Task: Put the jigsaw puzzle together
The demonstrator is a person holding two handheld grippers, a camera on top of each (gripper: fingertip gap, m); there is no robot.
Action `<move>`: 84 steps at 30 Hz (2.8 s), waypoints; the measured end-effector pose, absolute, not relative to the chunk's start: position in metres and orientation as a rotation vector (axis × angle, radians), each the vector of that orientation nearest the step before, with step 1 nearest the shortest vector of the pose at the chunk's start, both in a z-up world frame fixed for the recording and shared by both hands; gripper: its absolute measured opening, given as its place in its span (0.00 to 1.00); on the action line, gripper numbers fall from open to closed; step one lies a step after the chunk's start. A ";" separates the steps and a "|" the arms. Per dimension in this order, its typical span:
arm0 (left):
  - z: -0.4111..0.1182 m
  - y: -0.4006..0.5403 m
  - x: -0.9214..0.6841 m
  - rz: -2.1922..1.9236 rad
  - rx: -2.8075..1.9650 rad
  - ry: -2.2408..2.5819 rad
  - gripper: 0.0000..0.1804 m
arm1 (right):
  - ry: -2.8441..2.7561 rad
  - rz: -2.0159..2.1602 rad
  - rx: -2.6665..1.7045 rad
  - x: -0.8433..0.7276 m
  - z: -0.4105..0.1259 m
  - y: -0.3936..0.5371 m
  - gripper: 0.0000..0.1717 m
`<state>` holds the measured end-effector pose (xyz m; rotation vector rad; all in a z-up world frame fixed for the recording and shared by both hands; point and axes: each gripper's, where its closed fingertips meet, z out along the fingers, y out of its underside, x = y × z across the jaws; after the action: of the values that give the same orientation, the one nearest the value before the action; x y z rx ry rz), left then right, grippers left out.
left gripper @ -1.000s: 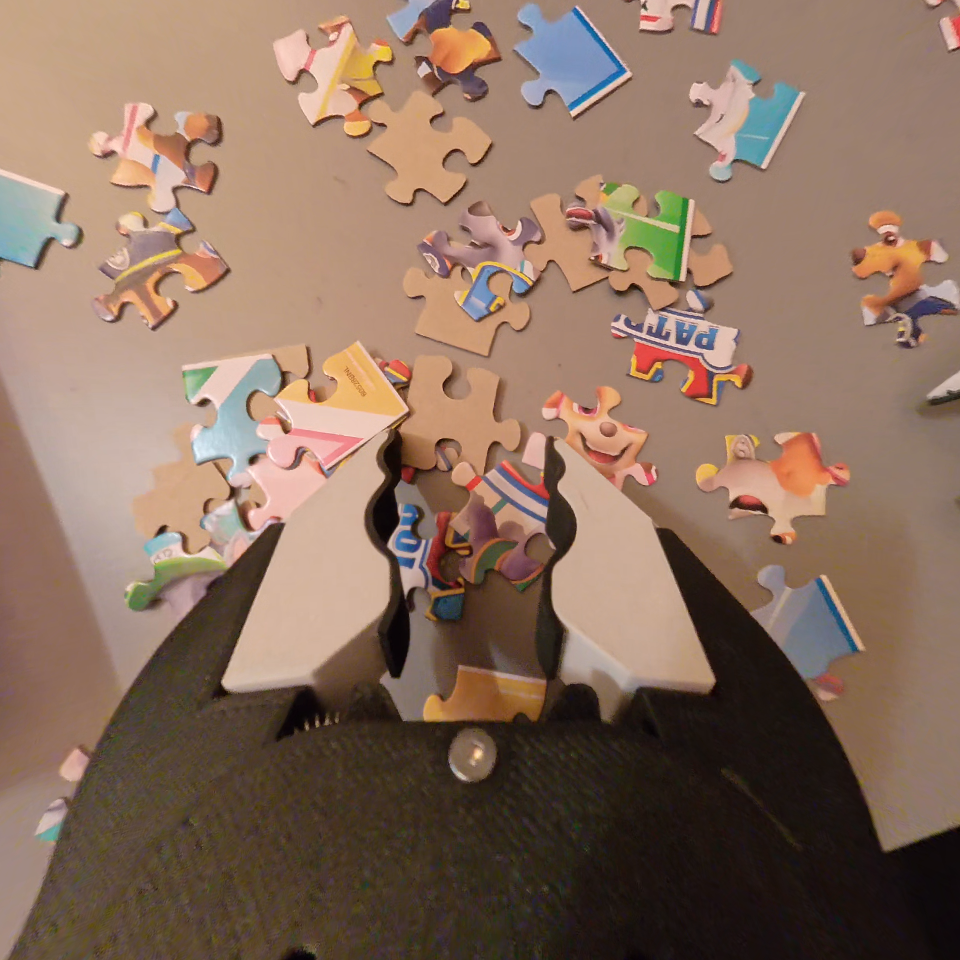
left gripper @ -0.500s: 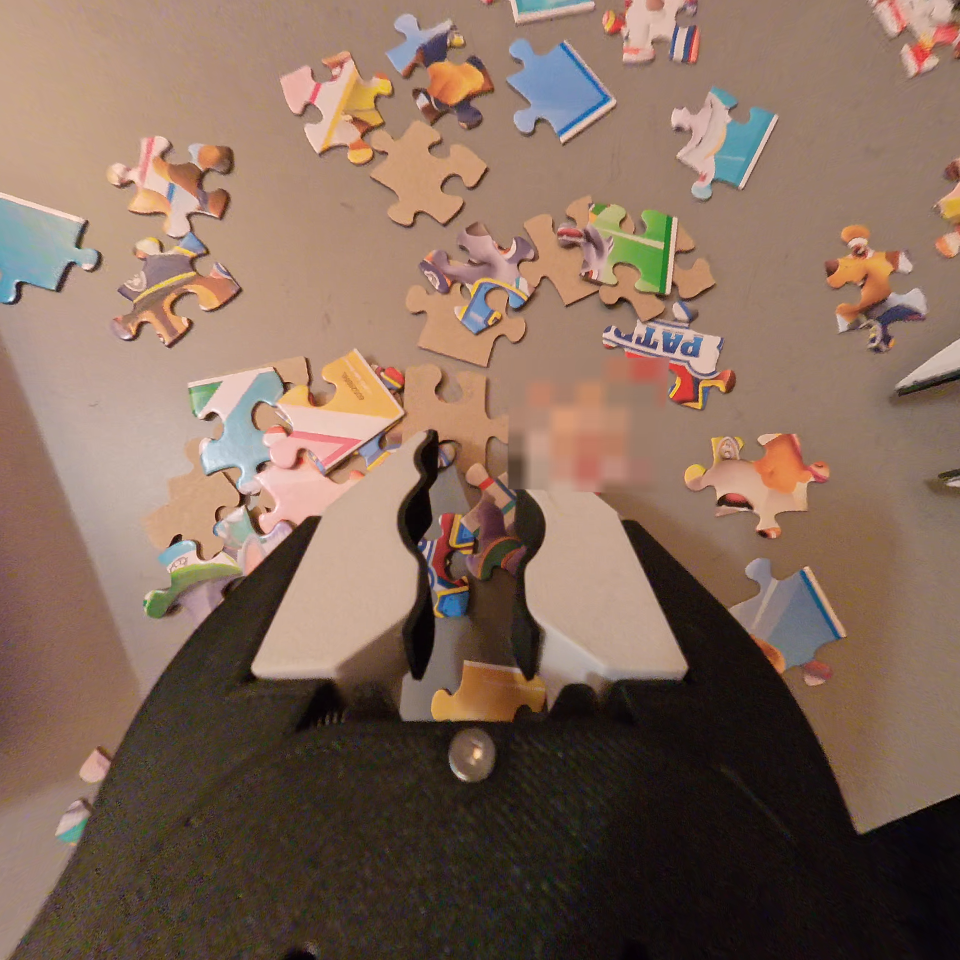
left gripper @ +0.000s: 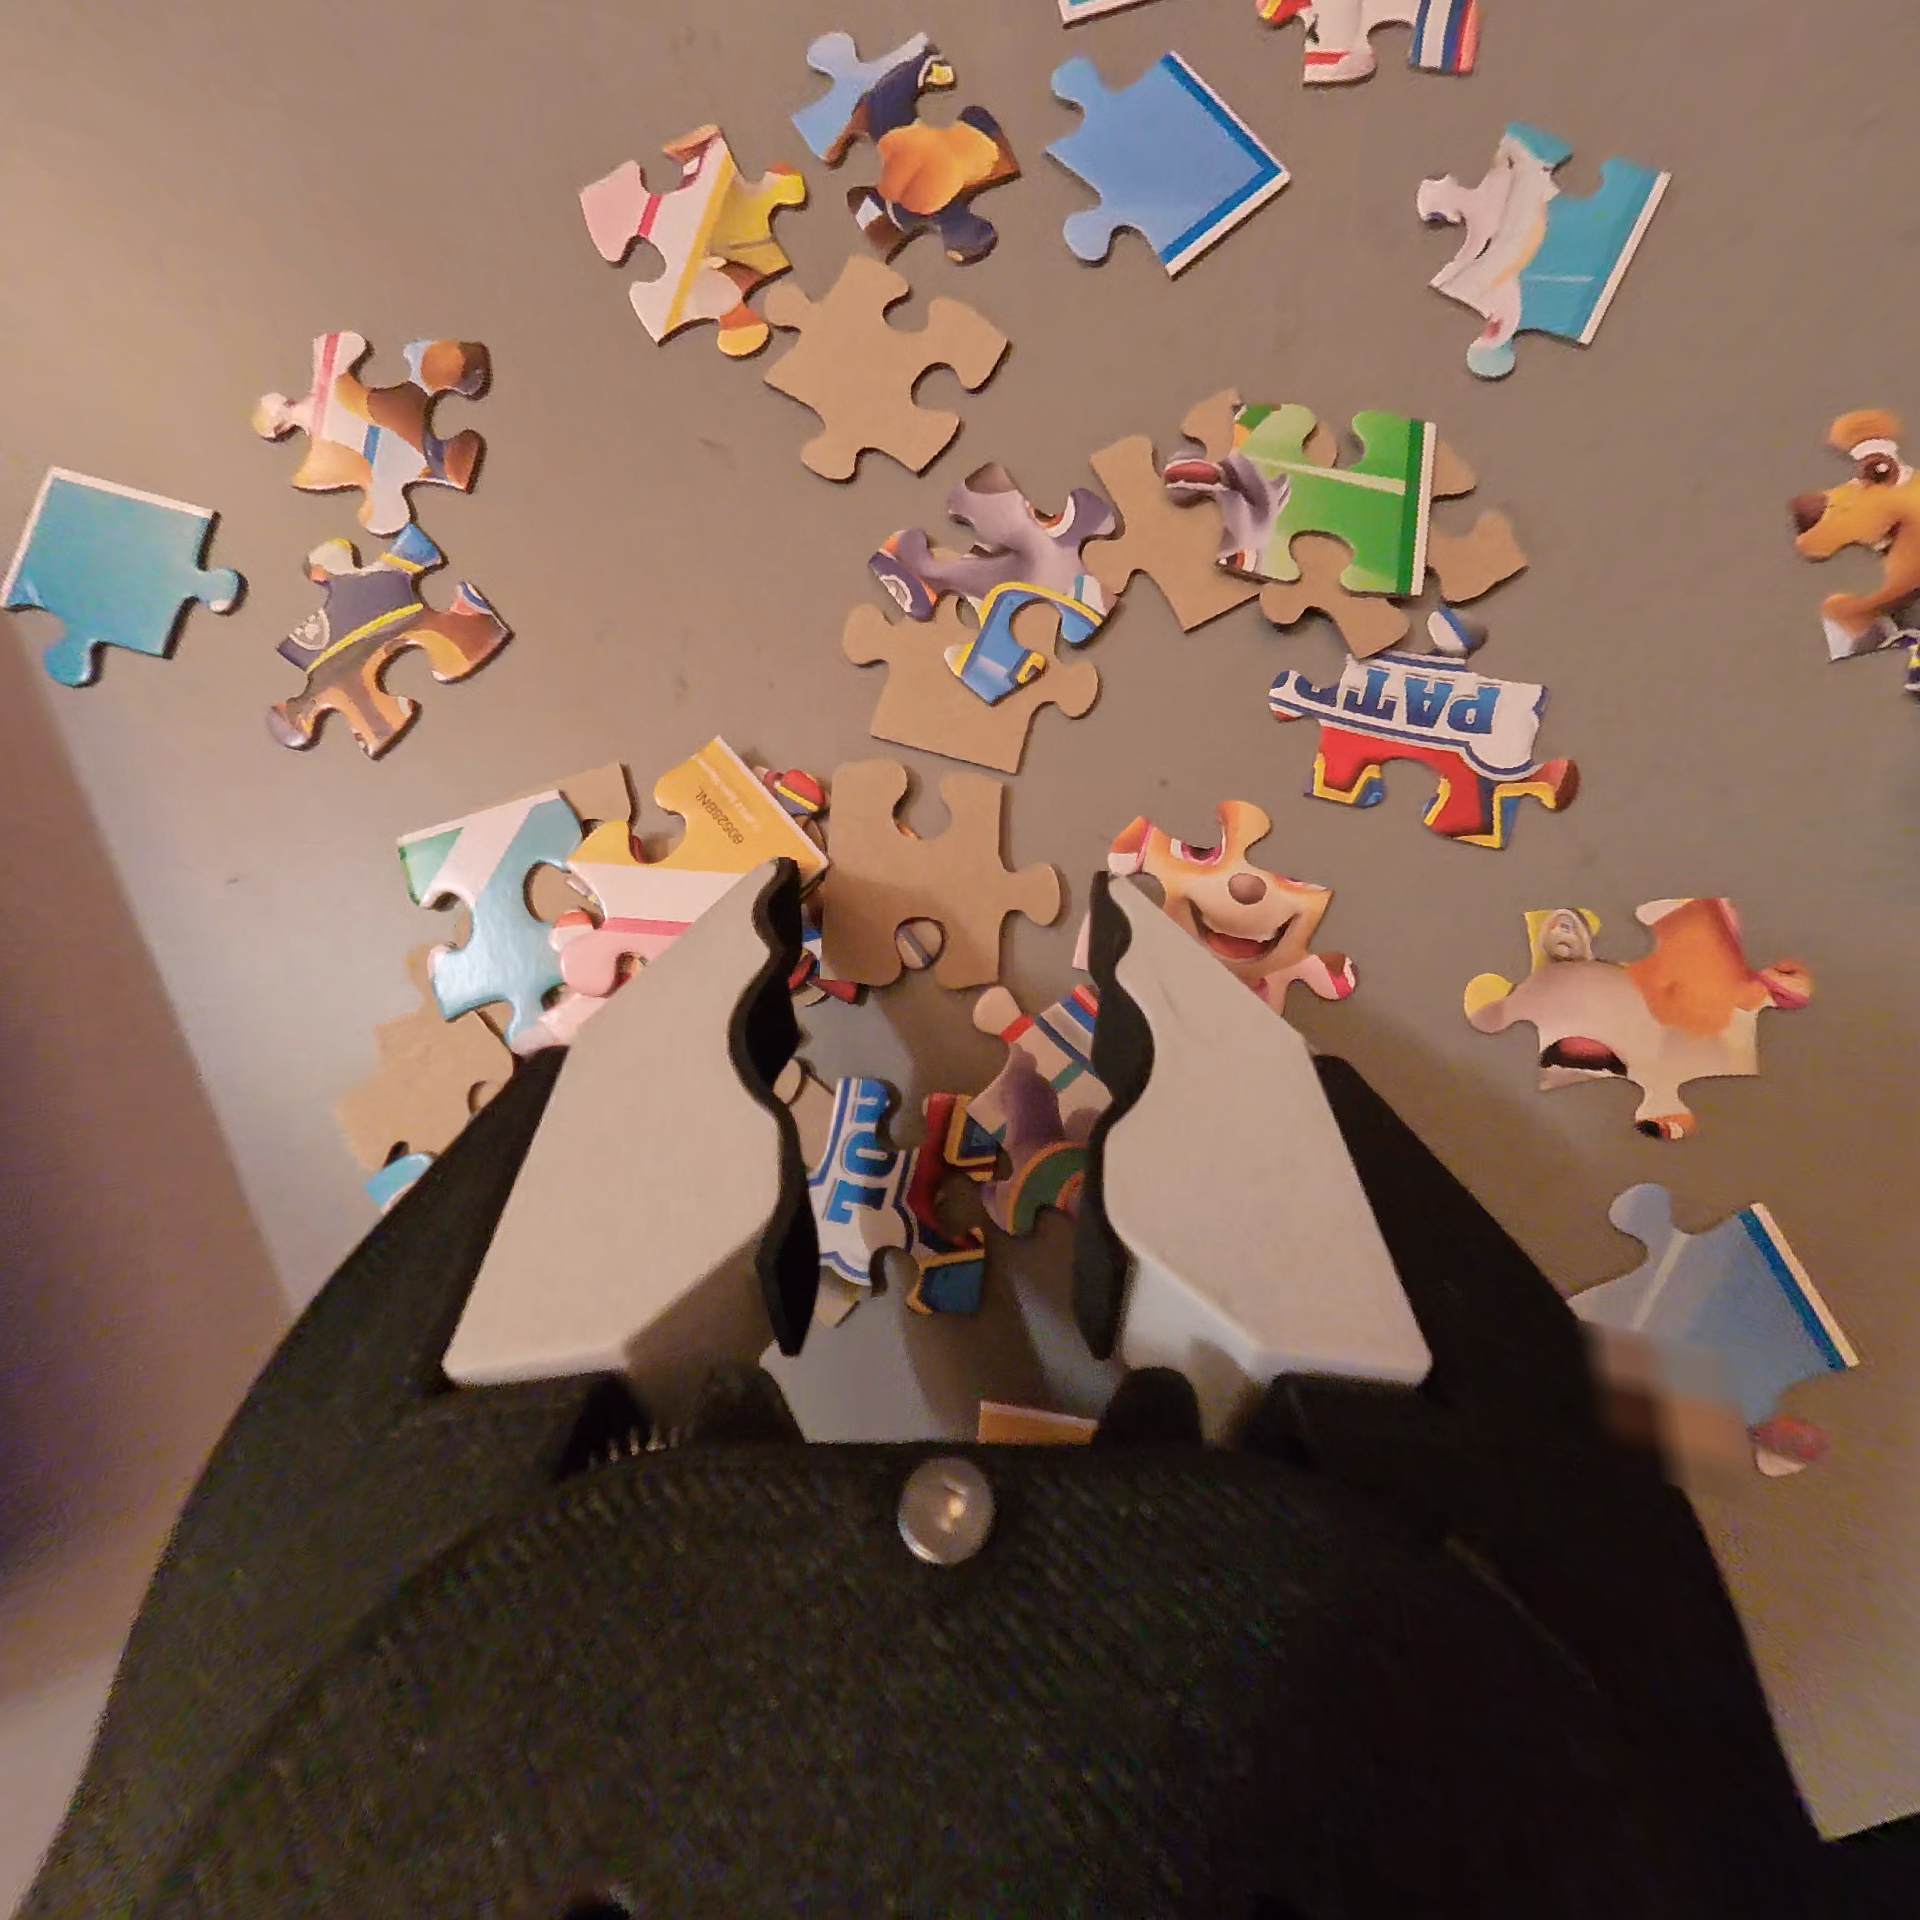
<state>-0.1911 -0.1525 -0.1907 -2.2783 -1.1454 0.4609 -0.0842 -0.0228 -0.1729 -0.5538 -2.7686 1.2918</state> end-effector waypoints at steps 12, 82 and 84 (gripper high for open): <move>-0.191 -0.164 -0.185 0.517 -2.333 -1.181 0.31 | -2.771 1.287 -0.552 -0.085 -0.175 -0.022 0.18; -0.191 -0.160 -0.194 0.438 -2.298 -1.121 0.30 | -2.661 1.323 -0.375 -0.098 -0.148 -0.053 0.16; -0.191 -0.161 -0.194 0.453 -2.315 -1.115 0.30 | -2.659 1.326 -0.389 -0.097 -0.148 -0.052 0.16</move>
<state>-0.1941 -0.1605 -0.1911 -2.3150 -1.1155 0.4526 -0.0970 -0.0517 -0.1484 -0.3893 -2.6592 1.3262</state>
